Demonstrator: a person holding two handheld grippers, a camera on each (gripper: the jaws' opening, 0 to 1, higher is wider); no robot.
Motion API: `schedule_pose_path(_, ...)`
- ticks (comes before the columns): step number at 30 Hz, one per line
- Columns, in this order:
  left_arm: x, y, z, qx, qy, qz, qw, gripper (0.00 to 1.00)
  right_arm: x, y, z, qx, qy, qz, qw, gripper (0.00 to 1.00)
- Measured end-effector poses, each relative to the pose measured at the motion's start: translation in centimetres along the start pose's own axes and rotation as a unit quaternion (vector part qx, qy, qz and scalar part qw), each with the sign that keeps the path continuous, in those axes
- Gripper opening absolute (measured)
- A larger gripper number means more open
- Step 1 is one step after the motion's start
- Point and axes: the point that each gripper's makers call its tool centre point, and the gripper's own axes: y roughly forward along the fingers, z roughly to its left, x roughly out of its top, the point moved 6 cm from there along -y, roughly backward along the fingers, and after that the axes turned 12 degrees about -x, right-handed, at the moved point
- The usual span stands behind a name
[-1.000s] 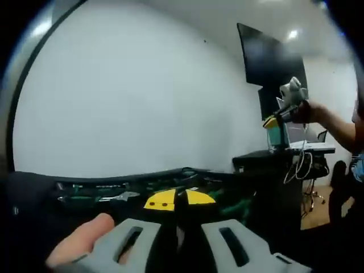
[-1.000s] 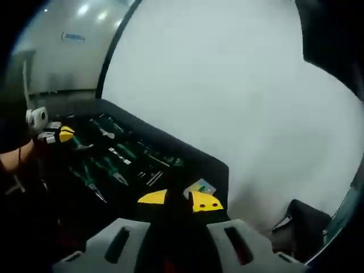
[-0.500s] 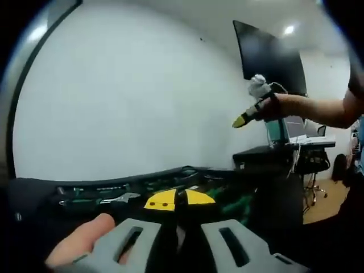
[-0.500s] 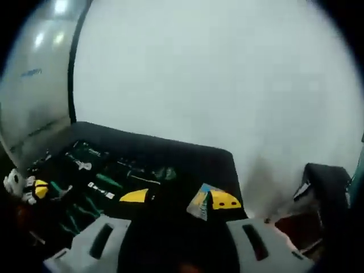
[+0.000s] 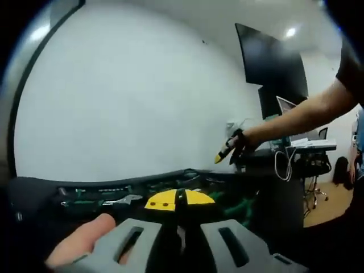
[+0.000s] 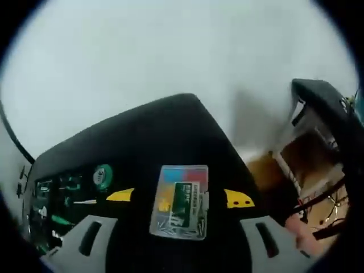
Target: Pick up the tools and put them into their designated positions in the toolbox.
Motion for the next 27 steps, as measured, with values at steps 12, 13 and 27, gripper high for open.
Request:
schedule_pose_path(12, 0.0, 0.0, -0.1, 0.0, 0.004, 0.002, 1.0, 0.05, -1.5, 2.8, 2.2, -0.047, -0.038, 0.035, 0.9976, 0.66)
schedule_pose_path(13, 0.0, 0.0, -0.1, 0.0, 0.004, 0.002, 1.0, 0.05, -1.6, 3.1, 2.2, -0.059, -0.055, 0.041, 0.9959, 0.66)
schedule_pose_path(27, 0.0, 0.0, -0.1, -0.004, 0.002, 0.002, 1.0, 0.04, -1.4, 3.4, 1.7, 0.021, -0.006, 0.078, 0.9967, 0.54)
